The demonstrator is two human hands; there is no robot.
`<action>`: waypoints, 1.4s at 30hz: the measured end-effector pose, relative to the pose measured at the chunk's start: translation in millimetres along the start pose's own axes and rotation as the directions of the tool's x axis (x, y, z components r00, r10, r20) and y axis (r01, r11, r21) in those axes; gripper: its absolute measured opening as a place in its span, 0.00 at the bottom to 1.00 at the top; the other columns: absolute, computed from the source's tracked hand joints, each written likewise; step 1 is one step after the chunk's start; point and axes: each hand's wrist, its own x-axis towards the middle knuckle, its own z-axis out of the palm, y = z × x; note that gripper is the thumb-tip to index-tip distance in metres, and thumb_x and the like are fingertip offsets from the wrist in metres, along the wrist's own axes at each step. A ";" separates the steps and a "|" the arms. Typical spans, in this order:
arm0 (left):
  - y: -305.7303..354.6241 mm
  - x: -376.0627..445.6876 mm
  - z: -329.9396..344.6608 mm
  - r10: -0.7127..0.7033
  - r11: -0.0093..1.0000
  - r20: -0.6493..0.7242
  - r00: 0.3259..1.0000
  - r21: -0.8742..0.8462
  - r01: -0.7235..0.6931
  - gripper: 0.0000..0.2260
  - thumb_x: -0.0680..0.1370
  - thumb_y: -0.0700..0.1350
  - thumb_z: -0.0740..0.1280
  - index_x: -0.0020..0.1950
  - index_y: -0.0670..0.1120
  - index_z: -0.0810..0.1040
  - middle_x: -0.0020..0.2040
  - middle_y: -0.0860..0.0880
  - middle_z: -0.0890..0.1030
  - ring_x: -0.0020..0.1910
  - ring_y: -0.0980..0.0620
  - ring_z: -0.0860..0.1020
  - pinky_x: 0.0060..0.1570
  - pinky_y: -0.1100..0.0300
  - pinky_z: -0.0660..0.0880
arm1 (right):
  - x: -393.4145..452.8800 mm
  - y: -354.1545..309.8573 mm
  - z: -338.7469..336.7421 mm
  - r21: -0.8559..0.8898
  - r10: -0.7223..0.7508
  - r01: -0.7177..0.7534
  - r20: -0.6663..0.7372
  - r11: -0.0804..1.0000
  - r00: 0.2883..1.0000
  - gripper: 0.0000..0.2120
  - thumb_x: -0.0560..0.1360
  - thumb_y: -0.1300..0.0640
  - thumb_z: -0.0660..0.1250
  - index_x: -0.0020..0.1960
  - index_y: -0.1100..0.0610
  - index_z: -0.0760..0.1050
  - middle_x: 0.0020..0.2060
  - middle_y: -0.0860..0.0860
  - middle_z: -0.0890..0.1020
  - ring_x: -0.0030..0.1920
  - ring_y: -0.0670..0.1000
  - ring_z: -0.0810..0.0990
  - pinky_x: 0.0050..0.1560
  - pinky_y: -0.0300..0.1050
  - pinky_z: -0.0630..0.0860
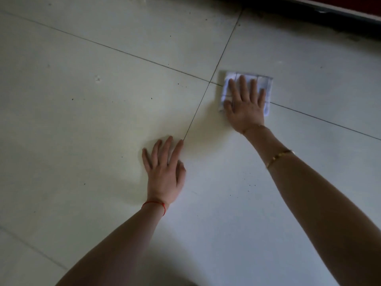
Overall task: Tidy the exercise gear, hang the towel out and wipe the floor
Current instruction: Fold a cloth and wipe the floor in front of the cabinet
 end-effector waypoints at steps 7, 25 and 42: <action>-1.4 -0.4 -0.2 0.011 1.000 -0.014 1.000 0.021 -0.010 0.24 0.78 0.47 0.57 0.75 0.52 0.67 0.76 0.47 0.66 0.74 0.41 0.63 0.72 0.33 0.52 | 9.2 -62.8 12.1 -0.064 -0.254 0.259 0.074 0.964 0.964 0.29 0.80 0.44 0.43 0.79 0.49 0.43 0.78 0.53 0.45 0.77 0.59 0.39 0.75 0.61 0.37; -1.7 -1.1 1.1 0.004 1.000 -0.027 1.000 0.002 -0.004 0.25 0.78 0.47 0.56 0.76 0.53 0.65 0.77 0.49 0.64 0.75 0.42 0.61 0.73 0.34 0.51 | -24.1 10.1 3.1 0.022 0.067 -0.067 -0.020 0.998 0.998 0.32 0.77 0.42 0.44 0.79 0.48 0.46 0.78 0.53 0.47 0.77 0.59 0.41 0.75 0.61 0.37; -2.5 -6.6 6.1 0.018 0.997 -0.062 0.998 0.073 -0.013 0.22 0.80 0.49 0.57 0.76 0.52 0.65 0.76 0.47 0.64 0.74 0.40 0.63 0.73 0.35 0.52 | -244.7 22.6 26.8 0.052 -0.016 0.019 -0.049 0.998 0.999 0.28 0.80 0.46 0.50 0.78 0.50 0.51 0.78 0.51 0.51 0.78 0.56 0.44 0.75 0.63 0.48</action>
